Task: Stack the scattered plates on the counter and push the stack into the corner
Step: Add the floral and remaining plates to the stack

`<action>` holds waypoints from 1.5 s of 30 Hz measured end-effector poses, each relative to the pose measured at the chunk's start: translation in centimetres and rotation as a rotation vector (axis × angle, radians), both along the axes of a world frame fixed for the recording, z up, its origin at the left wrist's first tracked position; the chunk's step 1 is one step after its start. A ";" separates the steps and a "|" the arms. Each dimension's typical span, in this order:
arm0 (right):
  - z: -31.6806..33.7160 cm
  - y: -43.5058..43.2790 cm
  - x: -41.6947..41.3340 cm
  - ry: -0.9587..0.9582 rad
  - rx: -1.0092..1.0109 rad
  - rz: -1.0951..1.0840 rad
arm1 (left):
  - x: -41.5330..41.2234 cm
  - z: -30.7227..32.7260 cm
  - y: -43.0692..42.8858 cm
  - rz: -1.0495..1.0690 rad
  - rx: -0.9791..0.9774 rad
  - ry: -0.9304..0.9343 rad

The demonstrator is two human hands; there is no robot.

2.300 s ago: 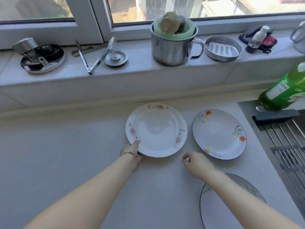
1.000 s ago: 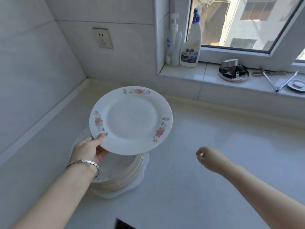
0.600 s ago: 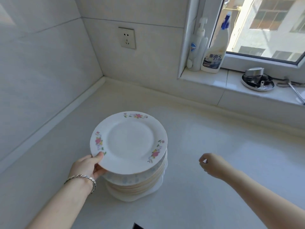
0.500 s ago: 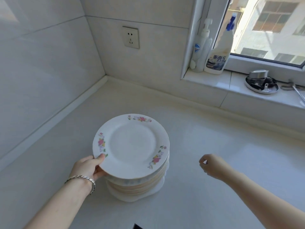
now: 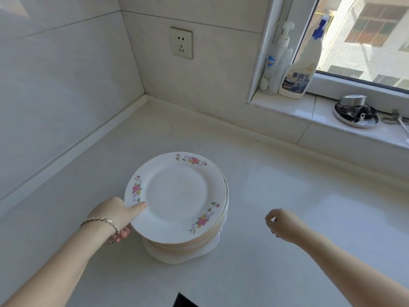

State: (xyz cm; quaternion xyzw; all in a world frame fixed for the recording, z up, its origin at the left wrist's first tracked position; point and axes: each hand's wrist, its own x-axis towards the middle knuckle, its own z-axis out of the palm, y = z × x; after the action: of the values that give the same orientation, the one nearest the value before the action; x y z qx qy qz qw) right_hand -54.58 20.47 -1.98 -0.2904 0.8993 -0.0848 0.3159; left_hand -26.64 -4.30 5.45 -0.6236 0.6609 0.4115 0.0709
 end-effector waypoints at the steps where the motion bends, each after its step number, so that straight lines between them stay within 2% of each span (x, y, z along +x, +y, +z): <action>1: -0.1 0.1 0.1 0.001 0.002 -0.001 | 0.1 0.2 0.1 -0.047 -0.054 -0.068; 3: -0.2 0.3 0.3 -0.001 0.000 -0.006 | 0.0 0.4 0.8 -0.146 -0.258 -0.199; 5: -0.3 0.5 0.6 -0.004 0.002 -0.009 | -0.5 0.3 1.4 -0.122 -0.371 -0.158; 8: -0.4 0.7 1.1 0.000 0.011 -0.002 | -1.3 -1.2 1.8 0.007 -0.274 0.144; 10: -0.4 0.7 1.3 0.001 0.007 -0.003 | -1.7 -2.2 2.4 0.036 -0.280 0.247; 13: -0.4 0.9 1.6 0.002 0.011 0.002 | -1.8 -2.9 3.3 0.064 -0.314 0.295; 17: -0.5 1.4 1.8 0.000 0.022 0.004 | -2.1 -2.2 3.3 0.018 -0.313 0.194; 19: -0.6 1.7 1.8 -0.002 0.019 0.003 | -2.5 -1.4 3.7 -0.084 -0.408 0.044; 21: -0.5 2.3 1.8 -0.005 0.014 -0.012 | -3.3 -1.1 4.5 -0.280 -0.665 -0.015; 23: -0.6 3.1 1.8 -0.001 0.019 -0.039 | -5.0 -1.4 5.7 -0.483 -0.899 0.119; 24: -0.6 3.6 1.7 0.000 0.023 -0.058 | -6.0 -1.2 6.7 -0.574 -0.950 0.208; 25: -0.6 4.3 1.6 0.000 0.025 -0.085 | -7.3 -0.6 8.1 -0.648 -0.934 0.298; 27: -0.5 6.0 1.3 -0.005 0.029 -0.145 | -10.0 0.9 11.0 -0.777 -0.714 0.411; 30: -0.4 9.5 0.5 -0.008 0.049 -0.224 | -14.8 0.7 14.9 -0.926 -0.348 0.328; 33: -0.1 13.8 -0.4 -0.016 0.057 -0.315 | -19.1 -0.9 18.4 -1.051 -0.174 0.217; 38: 0.2 23.1 -1.8 -0.018 0.067 -0.479 | -24.6 -4.9 24.7 -1.244 -0.080 -0.032; 45: 0.0 39.3 -5.2 0.015 0.130 -0.662 | -30.9 -8.3 36.3 -1.268 -0.053 -0.133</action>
State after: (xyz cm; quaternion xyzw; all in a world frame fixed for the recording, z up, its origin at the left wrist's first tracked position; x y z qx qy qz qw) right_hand -59.83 59.76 -1.95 0.0374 0.9506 -0.1231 0.2823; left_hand -57.58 31.99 -2.88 -0.1369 0.9057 0.2336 0.3263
